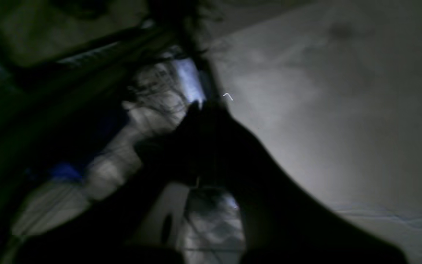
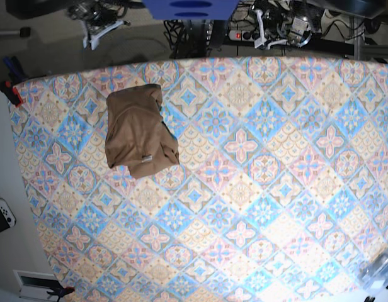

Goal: Layout the t-shirt on the table in an organized manner, then fold the t-shirt properly

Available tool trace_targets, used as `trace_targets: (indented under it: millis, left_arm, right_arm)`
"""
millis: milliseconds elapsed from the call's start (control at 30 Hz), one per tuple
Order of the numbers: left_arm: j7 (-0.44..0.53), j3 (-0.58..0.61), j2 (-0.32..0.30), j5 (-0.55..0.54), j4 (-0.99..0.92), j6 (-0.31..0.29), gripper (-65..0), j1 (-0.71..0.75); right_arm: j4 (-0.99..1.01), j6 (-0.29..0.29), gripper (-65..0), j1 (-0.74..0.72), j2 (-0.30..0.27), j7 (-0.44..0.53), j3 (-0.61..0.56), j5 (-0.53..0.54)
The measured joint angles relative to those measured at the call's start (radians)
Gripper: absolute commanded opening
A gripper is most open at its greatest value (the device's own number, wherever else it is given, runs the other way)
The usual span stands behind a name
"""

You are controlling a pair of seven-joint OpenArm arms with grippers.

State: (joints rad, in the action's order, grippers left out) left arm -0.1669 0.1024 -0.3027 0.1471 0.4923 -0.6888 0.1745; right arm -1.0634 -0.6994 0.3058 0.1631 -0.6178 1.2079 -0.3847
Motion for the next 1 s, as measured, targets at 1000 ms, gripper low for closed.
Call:
trace_targets:
  millis: [1000]
  left_arm:
    - [0.190,-0.010,0.125,0.151,-0.492,0.390,-65.0,-0.200]
  right_arm:
    - [1.030,0.904,-65.0,-0.206,-0.219,0.532,0.162,-0.454]
